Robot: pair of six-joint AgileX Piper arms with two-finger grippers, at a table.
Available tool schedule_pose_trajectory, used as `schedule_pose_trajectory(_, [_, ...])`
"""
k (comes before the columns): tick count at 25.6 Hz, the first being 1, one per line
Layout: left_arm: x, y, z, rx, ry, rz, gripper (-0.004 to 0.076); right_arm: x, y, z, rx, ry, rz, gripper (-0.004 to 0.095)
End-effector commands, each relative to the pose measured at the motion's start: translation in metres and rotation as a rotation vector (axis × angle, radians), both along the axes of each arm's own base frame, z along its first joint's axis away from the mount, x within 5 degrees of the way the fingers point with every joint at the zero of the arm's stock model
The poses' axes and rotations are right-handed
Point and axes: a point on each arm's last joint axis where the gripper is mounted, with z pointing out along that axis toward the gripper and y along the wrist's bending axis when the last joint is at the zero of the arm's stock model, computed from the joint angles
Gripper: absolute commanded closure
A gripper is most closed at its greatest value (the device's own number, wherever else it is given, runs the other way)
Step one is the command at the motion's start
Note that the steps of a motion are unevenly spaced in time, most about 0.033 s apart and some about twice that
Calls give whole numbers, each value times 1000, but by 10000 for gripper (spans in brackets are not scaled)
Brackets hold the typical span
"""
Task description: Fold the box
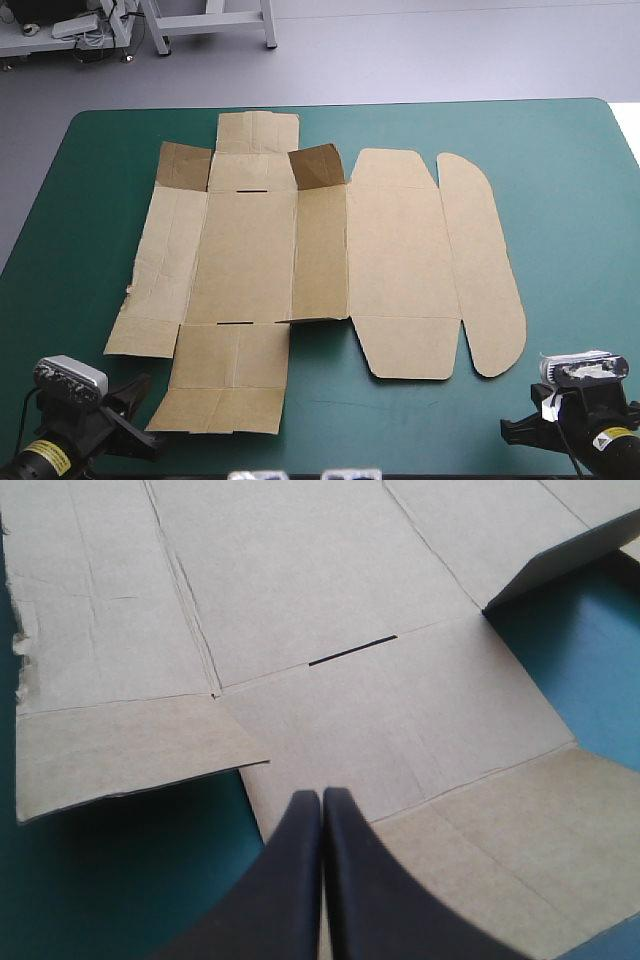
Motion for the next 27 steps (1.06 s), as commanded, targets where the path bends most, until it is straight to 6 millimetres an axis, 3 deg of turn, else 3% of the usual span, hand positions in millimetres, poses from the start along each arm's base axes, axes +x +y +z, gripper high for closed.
schedule_pose_trajectory(1, [3,-2,15,-38,-71,-4,733,5,0,11,5,-69,-5,921])
schedule_pose_trajectory(14, [2,-1,20,-48,-81,2,733,5,0,11,5,-69,-5,921])
schedule_pose_trajectory(21, [8,-4,61,-45,-100,-4,733,5,0,11,5,-69,-5,921])
schedule_pose_trajectory(26, [33,-14,100,-29,-62,-5,733,5,0,11,5,-69,-5,921])
schedule_pose_trajectory(27, [47,-19,111,-14,-60,0,733,5,0,11,5,-69,-5,921])
